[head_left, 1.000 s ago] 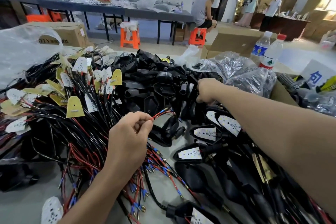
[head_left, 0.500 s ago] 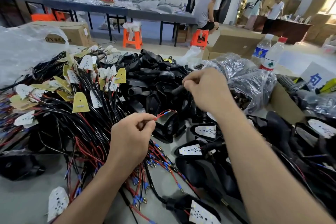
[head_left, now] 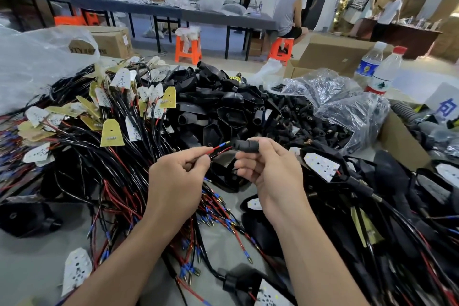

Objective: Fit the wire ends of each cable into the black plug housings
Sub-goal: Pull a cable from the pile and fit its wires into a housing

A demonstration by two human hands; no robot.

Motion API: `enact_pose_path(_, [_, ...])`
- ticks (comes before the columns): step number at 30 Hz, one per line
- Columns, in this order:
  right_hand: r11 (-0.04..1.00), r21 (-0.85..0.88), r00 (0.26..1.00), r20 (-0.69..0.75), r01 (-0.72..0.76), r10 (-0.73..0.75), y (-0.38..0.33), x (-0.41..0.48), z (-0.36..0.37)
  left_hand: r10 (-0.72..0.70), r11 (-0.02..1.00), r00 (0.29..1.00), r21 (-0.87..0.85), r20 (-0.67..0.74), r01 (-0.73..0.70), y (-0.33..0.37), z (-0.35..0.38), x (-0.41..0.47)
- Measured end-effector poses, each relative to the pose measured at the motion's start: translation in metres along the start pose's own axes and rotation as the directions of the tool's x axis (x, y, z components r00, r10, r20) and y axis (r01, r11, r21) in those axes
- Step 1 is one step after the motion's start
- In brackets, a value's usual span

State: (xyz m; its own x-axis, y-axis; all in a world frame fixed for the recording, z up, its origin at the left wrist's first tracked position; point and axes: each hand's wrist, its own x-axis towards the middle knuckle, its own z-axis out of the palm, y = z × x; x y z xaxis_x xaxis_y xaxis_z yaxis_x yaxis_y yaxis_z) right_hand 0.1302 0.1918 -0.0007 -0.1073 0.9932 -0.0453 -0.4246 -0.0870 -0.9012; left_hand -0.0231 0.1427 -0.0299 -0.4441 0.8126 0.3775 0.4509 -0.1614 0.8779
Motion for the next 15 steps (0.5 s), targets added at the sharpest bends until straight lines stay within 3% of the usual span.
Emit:
enact_pose_path(5, [0.942,0.235,0.971,0.064,-0.239,0.231,-0.004,0.001,-0.006,-0.003,1.000,1.000,-0.019,0.012,0.003,0.004,-0.001,-0.002])
enact_pose_path(15, [0.925,0.258,0.958,0.143,-0.278,0.248,-0.002,0.002,-0.013,0.144,0.983,0.988,0.108,0.051,-0.149,0.005,-0.003,-0.008])
